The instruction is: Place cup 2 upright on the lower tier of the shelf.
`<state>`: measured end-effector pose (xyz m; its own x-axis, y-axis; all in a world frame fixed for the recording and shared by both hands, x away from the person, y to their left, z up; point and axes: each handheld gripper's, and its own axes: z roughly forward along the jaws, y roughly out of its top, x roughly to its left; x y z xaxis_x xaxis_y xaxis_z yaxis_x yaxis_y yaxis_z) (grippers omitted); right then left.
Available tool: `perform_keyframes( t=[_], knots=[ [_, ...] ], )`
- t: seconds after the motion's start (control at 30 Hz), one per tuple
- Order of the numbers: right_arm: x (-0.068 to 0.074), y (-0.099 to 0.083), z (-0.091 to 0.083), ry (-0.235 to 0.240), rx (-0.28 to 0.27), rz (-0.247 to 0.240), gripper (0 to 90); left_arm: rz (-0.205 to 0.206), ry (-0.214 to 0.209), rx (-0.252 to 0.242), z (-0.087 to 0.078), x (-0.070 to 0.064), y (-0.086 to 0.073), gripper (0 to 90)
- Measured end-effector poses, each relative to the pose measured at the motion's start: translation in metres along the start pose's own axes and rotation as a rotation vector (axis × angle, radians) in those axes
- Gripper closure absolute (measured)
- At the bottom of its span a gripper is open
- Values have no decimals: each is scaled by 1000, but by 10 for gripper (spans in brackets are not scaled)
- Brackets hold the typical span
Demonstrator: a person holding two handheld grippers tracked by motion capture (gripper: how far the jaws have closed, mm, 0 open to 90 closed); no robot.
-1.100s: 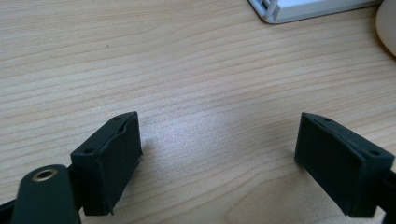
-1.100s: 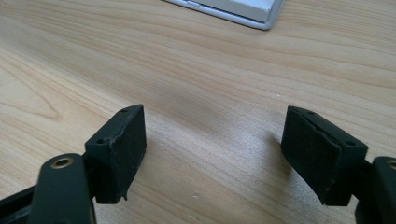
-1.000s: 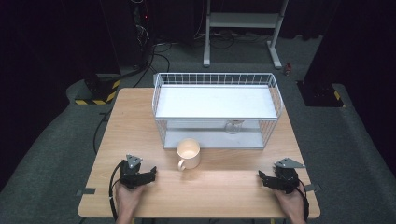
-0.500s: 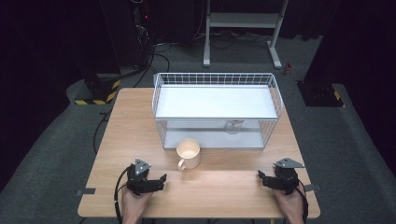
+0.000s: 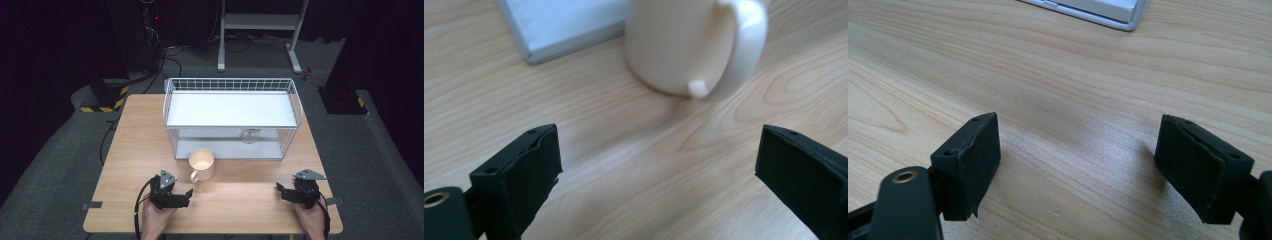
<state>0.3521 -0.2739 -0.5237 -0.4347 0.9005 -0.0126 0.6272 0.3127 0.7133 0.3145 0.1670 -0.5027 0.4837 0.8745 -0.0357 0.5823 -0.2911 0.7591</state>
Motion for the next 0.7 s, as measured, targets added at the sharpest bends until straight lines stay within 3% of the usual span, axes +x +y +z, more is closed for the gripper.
perform_keyframes(
  t=[0.2, 0.7],
  knots=[
    [0, 0, 0, 0, 0, 0, 184, 4, -7, -3, 13, -10, 14, 17],
    [0, 0, 0, 1, -1, -1, 184, 9, 41, -18, 35, -17, 41, 2]
  ],
)
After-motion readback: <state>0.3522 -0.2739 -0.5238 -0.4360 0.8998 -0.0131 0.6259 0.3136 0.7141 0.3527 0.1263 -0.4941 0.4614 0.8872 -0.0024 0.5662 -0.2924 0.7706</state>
